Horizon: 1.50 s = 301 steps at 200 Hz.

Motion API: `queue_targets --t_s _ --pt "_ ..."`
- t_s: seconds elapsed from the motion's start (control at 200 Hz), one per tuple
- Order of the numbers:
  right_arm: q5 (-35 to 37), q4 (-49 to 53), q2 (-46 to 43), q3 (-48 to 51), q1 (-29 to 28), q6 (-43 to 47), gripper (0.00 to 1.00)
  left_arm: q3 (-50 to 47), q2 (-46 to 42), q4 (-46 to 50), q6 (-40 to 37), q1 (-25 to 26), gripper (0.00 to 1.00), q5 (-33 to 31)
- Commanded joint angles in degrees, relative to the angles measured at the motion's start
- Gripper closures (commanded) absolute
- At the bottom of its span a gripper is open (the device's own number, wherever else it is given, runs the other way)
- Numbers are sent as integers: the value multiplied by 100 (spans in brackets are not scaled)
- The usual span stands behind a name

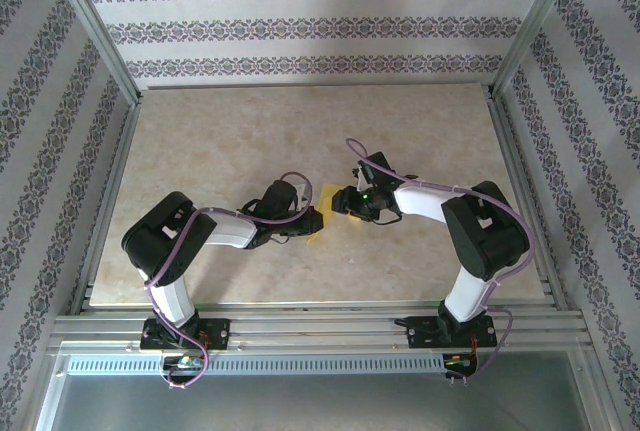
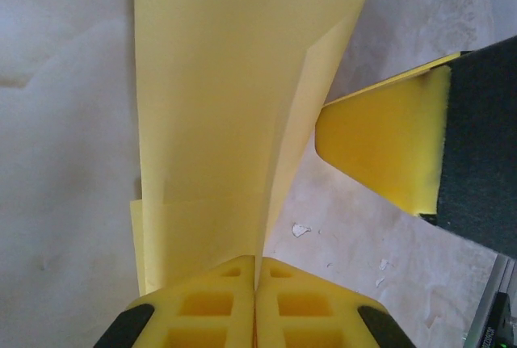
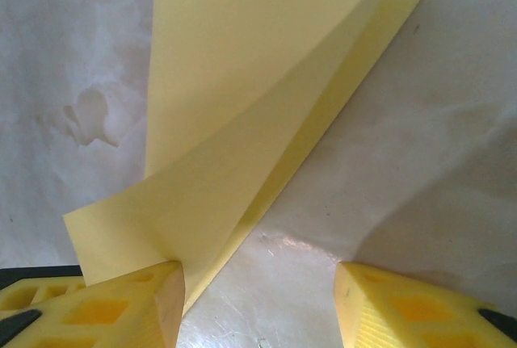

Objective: Fold a paper plane with a square sheet of paper (pick it up from the middle)
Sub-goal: Fold the wing for the fifth time at the center of the table.

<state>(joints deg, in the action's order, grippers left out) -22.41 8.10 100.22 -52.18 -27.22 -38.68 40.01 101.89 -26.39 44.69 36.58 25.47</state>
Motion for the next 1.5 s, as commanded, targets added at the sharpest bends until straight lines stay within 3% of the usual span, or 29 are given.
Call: queue_targets --t_s 0.0,0.315,0.769,1.499 --pt "435 499 188 -187 -77 121 46 24 121 -227 62 -88 90 96" --pt "182 238 433 -151 -97 -192 41 -6 221 -271 57 -107 88 115" --pt "1062 1402 864 -634 -309 -374 38 -11 62 -157 -74 -140 75 59" --pt "954 1425 1236 -675 -275 -842 29 5 -127 239 -301 -133 72 -214"
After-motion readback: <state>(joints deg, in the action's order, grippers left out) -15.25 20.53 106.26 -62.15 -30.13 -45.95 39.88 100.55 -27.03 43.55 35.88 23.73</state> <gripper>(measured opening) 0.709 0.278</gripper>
